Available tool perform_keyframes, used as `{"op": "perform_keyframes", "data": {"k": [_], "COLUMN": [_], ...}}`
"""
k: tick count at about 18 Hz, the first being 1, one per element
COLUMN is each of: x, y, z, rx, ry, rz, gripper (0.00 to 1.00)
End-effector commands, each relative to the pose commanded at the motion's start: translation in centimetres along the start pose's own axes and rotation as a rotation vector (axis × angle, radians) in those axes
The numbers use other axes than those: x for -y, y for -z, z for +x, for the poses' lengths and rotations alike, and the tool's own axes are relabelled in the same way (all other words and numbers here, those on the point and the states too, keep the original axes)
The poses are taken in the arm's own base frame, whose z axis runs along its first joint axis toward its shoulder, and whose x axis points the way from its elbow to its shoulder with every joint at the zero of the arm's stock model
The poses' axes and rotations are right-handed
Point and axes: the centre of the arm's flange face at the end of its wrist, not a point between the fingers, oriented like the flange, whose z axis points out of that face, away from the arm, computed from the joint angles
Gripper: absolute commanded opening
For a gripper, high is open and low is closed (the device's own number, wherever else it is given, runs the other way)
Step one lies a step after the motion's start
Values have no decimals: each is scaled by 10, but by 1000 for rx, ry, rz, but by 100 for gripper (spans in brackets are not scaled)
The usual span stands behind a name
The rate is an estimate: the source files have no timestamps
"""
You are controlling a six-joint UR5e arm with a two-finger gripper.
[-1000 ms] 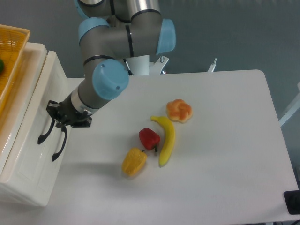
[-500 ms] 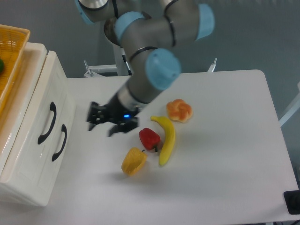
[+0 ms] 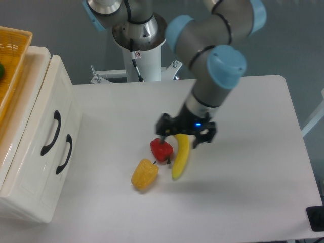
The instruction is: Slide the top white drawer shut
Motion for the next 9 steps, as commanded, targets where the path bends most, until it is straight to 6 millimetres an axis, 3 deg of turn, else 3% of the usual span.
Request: {"op": "perform_keyframes", "data": {"k": [4, 9], "x": [-8, -34], "y": [-21, -33], "z": [-42, -92], "rx": [102, 114], "ry": [-93, -411], "rz": [-64, -153], "gripper": [100, 100]}}
